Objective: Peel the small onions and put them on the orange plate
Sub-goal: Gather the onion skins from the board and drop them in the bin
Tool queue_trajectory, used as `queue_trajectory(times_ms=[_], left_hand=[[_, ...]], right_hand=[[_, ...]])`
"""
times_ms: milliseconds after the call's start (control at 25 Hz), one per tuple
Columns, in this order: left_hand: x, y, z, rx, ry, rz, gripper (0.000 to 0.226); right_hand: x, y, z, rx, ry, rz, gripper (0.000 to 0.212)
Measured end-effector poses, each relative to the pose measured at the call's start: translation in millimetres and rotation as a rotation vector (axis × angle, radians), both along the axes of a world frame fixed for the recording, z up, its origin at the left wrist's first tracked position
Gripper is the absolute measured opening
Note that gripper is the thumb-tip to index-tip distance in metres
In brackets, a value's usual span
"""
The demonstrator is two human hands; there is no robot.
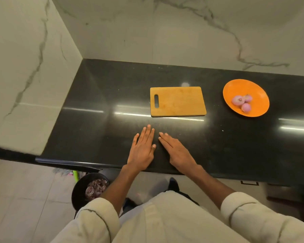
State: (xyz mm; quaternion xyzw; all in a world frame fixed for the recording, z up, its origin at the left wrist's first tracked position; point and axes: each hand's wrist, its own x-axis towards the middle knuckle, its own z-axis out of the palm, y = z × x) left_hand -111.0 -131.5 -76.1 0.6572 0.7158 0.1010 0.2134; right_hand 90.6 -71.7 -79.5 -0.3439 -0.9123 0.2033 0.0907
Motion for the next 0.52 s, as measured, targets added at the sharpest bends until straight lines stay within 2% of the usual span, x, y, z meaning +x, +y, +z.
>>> queue_trajectory(times_ms=[80, 200, 280, 400, 520], left_hand=[[-1, 0, 0, 0.003, -0.006, -0.003, 0.070], [-1, 0, -2, 0.014, 0.016, -0.002, 0.070], [0, 1, -3, 0.006, 0.020, -0.003, 0.069], [1, 1, -2, 0.006, 0.030, 0.004, 0.070], [2, 1, -3, -0.004, 0.037, 0.003, 0.069]], right_hand=[[27, 6, 11, -0.006, 0.019, -0.021, 0.074], [40, 23, 22, -0.117, 0.136, -0.399, 0.055], [24, 21, 17, -0.091, 0.054, -0.493, 0.056], [3, -1, -3, -0.042, 0.004, -0.331, 0.065], [12, -6, 2, -0.040, 0.054, -0.127, 0.076]])
